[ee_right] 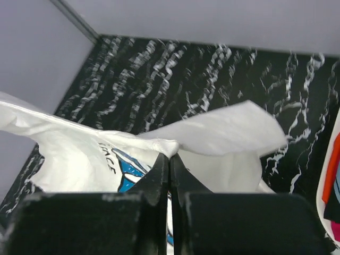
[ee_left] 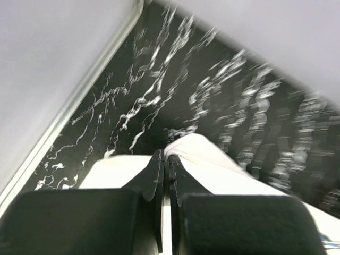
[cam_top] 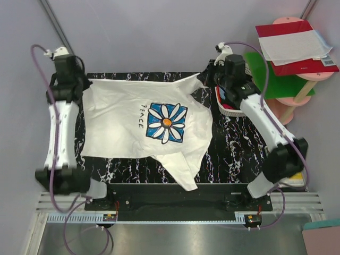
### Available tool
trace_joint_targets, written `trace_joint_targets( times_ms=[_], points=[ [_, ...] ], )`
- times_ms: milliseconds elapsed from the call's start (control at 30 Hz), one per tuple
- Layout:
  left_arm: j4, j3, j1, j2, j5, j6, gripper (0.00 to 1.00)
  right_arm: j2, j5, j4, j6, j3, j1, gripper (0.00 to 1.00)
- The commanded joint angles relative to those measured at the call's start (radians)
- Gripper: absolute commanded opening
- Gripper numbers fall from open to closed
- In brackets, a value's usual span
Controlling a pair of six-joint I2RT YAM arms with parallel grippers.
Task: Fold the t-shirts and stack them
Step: Flatten the tshirt out
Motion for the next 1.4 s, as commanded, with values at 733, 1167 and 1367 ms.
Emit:
trace_joint_targets(
  times_ms=[733,1167,1367],
  points=[
    [-0.063,0.072,-0.065,-0.969,0.103,0.144,0.00,-1.107,-0.108,-0.097,-0.160,-0.121,0.127,0.00],
    [0.044,-0.049,-0.074,-0.328,0.022,0.082,0.00,-0.403,0.214,0.037,-0.264,-0.096,0.110,0.00],
    [0.038,0.096,-0.065,0.123,-0.005,0.056,0.00,0.110,0.093,0.057,-0.217,0.185,0.033,0.00]
  ],
)
